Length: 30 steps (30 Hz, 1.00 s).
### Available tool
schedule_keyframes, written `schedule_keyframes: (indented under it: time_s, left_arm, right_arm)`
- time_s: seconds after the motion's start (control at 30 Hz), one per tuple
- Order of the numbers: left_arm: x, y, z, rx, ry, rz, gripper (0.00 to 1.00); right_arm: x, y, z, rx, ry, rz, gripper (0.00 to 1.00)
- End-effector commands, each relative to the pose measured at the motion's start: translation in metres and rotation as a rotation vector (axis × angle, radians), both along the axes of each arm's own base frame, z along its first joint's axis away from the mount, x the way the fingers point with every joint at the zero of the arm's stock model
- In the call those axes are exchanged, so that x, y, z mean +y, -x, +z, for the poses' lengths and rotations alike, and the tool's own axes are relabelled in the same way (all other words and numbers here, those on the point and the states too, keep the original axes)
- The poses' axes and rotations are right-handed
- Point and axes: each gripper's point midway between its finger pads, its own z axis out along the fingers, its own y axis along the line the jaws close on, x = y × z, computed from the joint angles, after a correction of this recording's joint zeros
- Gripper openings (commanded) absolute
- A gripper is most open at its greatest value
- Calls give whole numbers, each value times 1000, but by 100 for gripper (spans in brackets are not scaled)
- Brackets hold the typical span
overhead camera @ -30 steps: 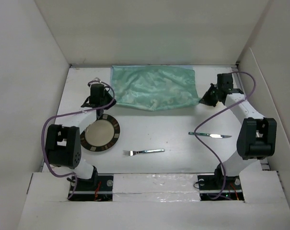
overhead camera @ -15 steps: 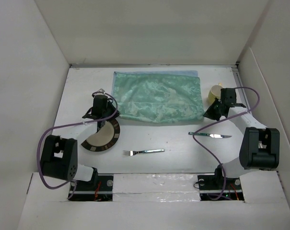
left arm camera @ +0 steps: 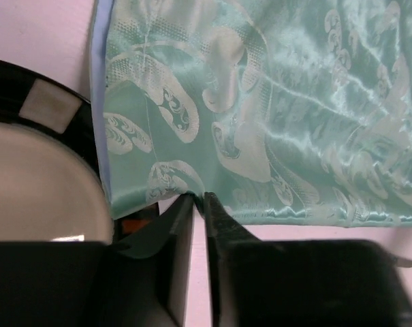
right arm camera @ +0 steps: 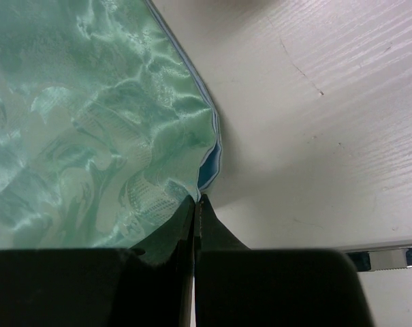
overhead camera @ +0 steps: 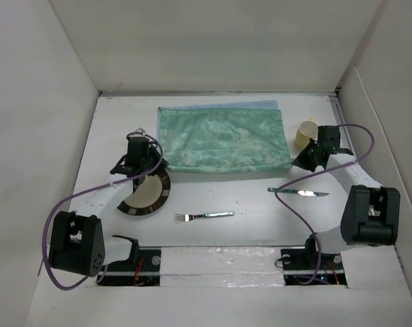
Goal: Set the dinner table for one person
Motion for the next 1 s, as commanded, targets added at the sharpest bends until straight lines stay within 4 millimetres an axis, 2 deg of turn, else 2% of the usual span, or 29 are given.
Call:
schedule_keyframes:
  time_s: [0.0,0.13,0.17,0.23,0.27,0.33,0.4,0.43,0.47,0.5,0.53,0.57,0.6,0.63,0.67,0.7,0.73,0.77,0.83,0.87,0.9,0.93,0.97]
  left_arm:
    - [5,10,3,10,-23,-6,14]
    - [4,12,10,5,-11,-7,37]
    - [3,10,25,-25,-4,-11,40]
    - [5,12,29,-24,-9,-5,41]
    - [4,8,46,-64,-3,-5,41]
    - [7,8,62,-94,-16,-1,42]
    - [9,5,92,-160,-15,4,42]
    - [10,6,99,-171,-24,1,42]
    - [11,5,115,-206,-25,2,41]
    - [14,4,121,-219,-36,11,40]
    - [17,7,129,-234,-53,9,37]
    - [18,7,142,-262,-58,6,31]
    - [27,5,149,-279,-93,46,23]
    - [30,8,157,-289,-104,51,11]
    - [32,7,172,-324,-120,48,4]
    - [34,7,179,-338,-130,50,0]
    - [34,8,186,-345,-135,44,0]
    - [34,8,202,-381,-135,37,0]
    - [31,11,215,-406,-124,20,0]
    - [31,14,228,-435,-116,18,0]
    - [30,17,235,-450,-102,15,0]
    - [30,19,237,-453,-100,15,0]
    - [31,23,247,-476,-91,17,0]
  right_arm:
    - [-4,3,12,-39,11,-18,2]
    - [-2,7,9,-18,3,-13,21]
    - [-4,8,10,-17,10,-20,32]
    - [-4,8,15,-28,13,-22,35]
    - [-4,7,19,-39,11,-21,38]
    - [-4,5,31,-57,11,-24,41]
    - [3,5,49,-91,20,-6,46]
    - [4,1,63,-124,36,1,47]
    - [6,2,76,-158,47,7,47]
    - [11,4,83,-170,51,21,46]
    - [25,5,92,-199,46,65,43]
    - [36,7,100,-223,37,97,28]
    - [48,11,112,-264,27,135,17]
    - [79,20,118,-284,-12,234,7]
    - [98,28,115,-283,-39,289,0]
    - [116,33,122,-318,-68,333,0]
    - [138,40,123,-321,-125,367,0]
    - [176,58,123,-324,-170,469,0]
    - [216,66,123,-349,-245,501,0]
    - [249,85,122,-343,-275,580,0]
    - [269,85,130,-371,-307,597,0]
    - [287,85,117,-328,-315,604,0]
    - [305,89,116,-319,-334,632,0]
